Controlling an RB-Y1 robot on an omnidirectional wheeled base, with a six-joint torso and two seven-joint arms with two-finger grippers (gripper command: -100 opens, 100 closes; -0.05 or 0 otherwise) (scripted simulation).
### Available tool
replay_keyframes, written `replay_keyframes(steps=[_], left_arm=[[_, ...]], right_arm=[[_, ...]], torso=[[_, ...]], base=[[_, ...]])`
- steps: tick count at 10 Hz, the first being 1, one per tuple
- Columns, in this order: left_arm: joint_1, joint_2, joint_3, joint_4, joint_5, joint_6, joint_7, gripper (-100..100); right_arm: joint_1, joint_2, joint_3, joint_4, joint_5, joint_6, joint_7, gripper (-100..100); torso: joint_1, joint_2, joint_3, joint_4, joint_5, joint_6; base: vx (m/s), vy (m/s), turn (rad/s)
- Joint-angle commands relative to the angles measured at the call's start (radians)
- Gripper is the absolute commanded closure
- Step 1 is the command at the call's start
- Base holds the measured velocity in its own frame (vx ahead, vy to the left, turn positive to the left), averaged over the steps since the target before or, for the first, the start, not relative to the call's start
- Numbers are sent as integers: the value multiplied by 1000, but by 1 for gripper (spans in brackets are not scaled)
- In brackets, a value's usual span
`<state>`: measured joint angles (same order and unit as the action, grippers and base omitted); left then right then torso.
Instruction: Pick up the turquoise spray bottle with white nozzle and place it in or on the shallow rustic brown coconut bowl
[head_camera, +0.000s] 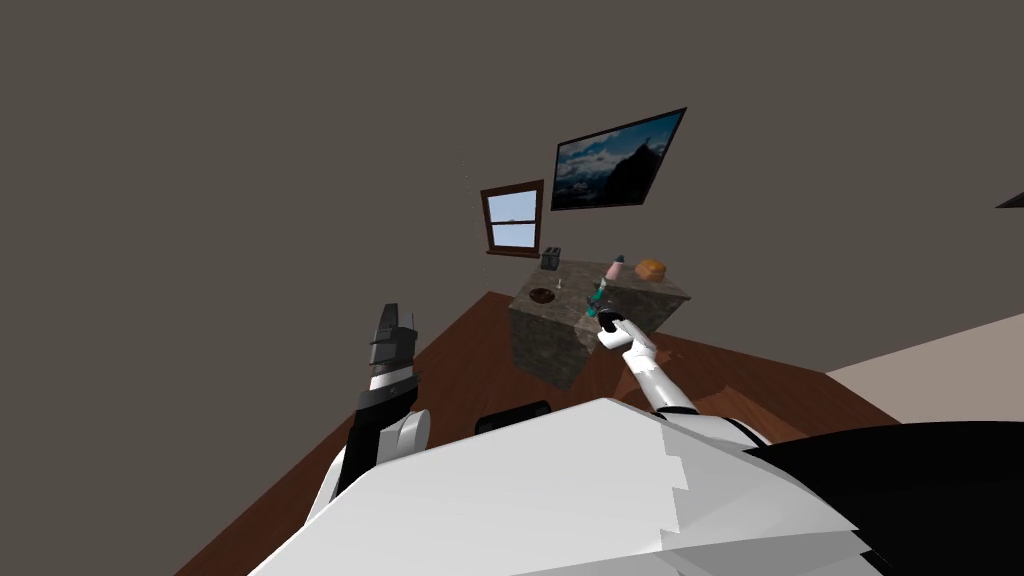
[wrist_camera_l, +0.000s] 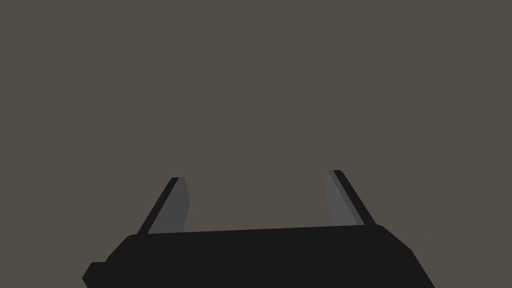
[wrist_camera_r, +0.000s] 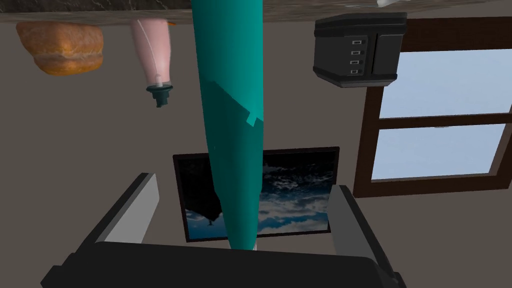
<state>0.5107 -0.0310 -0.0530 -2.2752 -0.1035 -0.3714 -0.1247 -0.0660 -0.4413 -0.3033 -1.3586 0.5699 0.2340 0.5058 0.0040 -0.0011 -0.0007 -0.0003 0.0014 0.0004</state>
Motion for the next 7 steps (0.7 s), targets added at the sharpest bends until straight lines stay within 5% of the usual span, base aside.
replay_keyframes(steps=[1, 5, 6, 7], left_arm=[[0, 0, 0, 0, 0, 0, 0, 0], [0, 0, 0, 0, 0, 0, 0, 0], [0, 0, 0, 0, 0, 0, 0, 0], [0, 0, 0, 0, 0, 0, 0, 0]], right_arm=[[-21, -13, -8, 35, 16, 29, 18, -100], [-41, -35, -17, 74, 30, 58, 36, -100], [-43, -36, -18, 78, 31, 59, 37, 0], [-44, -35, -21, 81, 33, 57, 36, -100]], torso=[[0, 0, 0, 0, 0, 0], [0, 0, 0, 0, 0, 0], [-2, 1, 0, 0, 0, 0], [-4, 1, 1, 0, -1, 0]], base=[[19, 88, -8], [12, 70, -5], [1, 6, 0], [100, -59, 6]])
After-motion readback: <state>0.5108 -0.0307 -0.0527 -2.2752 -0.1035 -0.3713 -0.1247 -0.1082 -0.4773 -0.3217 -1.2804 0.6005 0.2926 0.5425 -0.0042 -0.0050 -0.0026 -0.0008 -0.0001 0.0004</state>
